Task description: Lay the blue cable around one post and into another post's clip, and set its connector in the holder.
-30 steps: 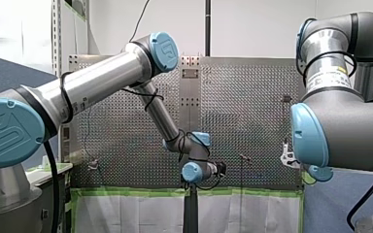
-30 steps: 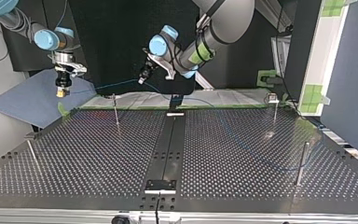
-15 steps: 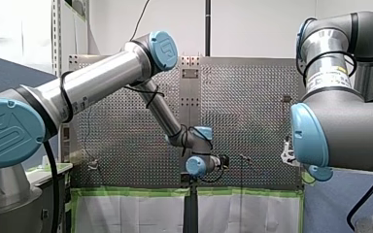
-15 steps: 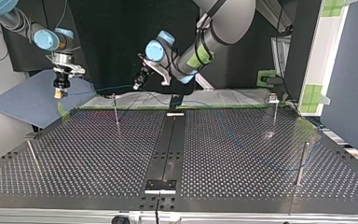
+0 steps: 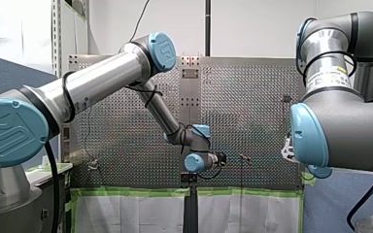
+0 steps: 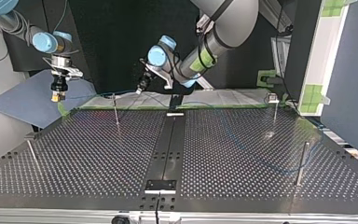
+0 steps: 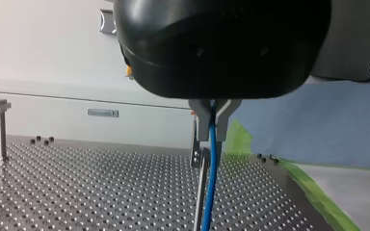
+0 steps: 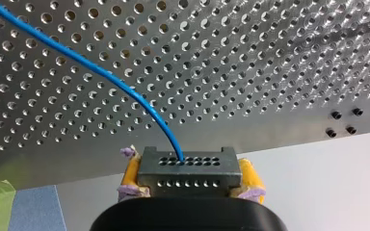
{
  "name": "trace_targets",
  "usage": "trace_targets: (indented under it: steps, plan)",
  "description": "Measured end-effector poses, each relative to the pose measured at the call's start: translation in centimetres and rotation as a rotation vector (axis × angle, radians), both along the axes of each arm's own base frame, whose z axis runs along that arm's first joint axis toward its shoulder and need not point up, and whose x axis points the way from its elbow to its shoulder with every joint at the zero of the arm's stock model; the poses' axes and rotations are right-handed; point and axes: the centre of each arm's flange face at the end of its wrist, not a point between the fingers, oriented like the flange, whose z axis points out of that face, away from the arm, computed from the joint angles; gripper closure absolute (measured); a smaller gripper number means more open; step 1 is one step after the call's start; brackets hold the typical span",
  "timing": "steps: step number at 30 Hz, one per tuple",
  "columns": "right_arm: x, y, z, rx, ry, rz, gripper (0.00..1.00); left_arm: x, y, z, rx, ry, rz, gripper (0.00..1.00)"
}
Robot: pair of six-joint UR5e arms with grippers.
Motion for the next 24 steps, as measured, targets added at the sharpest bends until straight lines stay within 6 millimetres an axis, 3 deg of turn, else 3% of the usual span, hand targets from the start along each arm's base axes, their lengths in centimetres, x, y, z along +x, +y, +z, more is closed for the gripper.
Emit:
trace_targets:
  steps: [24]
  plan:
    - [-0.1,-0.3,0.2,-0.003,-0.018,0.005,0.64,1.7,1.6,-0.5,-0.021,0.032,0.03,1.0]
